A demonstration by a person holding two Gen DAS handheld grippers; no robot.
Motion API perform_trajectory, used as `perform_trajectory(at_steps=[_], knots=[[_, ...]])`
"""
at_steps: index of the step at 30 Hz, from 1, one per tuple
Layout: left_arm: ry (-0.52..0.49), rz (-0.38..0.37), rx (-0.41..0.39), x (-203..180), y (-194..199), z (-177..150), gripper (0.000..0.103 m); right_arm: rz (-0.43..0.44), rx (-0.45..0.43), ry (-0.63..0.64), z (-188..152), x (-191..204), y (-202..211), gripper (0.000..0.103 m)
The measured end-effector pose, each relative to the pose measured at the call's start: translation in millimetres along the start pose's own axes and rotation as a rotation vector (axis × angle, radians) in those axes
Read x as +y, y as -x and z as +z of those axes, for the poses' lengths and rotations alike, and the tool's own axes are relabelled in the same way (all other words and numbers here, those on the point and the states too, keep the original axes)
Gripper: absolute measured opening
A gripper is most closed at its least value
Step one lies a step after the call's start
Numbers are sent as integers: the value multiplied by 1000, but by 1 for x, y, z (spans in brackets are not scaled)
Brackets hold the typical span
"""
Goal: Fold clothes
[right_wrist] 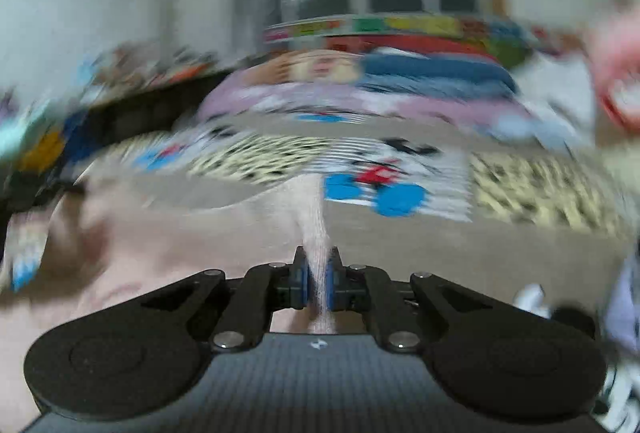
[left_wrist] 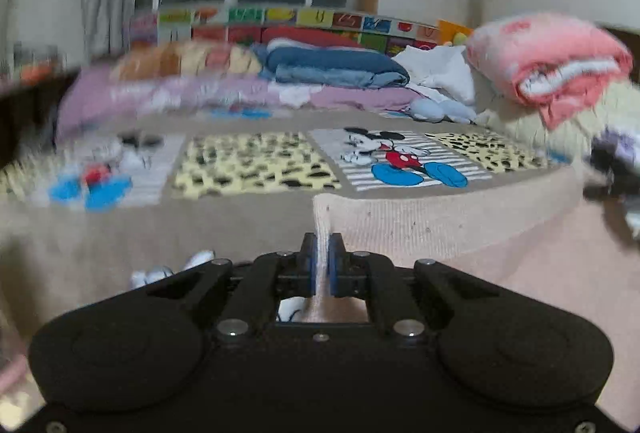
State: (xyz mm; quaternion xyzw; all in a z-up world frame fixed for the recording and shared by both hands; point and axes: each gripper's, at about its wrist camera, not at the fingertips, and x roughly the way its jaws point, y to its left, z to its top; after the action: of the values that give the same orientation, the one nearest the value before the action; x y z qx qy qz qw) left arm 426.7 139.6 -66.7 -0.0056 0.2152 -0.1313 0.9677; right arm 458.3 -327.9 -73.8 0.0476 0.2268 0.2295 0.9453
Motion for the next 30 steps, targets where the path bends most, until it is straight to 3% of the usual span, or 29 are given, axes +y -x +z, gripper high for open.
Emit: perform_trajectory(at_steps=[6,9,11,14,18,23,25,26,29,30], knots=[[167,-69,113,32,-43,-6,5,65,85,-184,-12,-43,-27,9],[120,72,299,37,-80,-23,5,7,192,-203,-25,-51,-58,14],[195,32,300,49,-78,-26,6,-4,326,-215,-35,-59,-82,15],[379,-84,272,75,-65,-29,21,45,304,-250,-24,-66,-79,26],[595,-184,285,97,-64,-41,23,117,323,-326,-24,-80,-83,34],[658,-256,286,100,-63,-40,23,175,287,-485,-37,-92,-89,33],[670,-284,281,101,-62,-39,23,175,283,-484,-38,-91,-87,29],[676,-298,279,101,-61,-39,25,168,283,-475,-38,-89,-87,26],[695,-339,271,103,-59,-37,45,145,280,-455,-38,-87,-86,20],[701,-352,269,103,-59,-36,46,144,278,-450,-38,-86,-85,20]])
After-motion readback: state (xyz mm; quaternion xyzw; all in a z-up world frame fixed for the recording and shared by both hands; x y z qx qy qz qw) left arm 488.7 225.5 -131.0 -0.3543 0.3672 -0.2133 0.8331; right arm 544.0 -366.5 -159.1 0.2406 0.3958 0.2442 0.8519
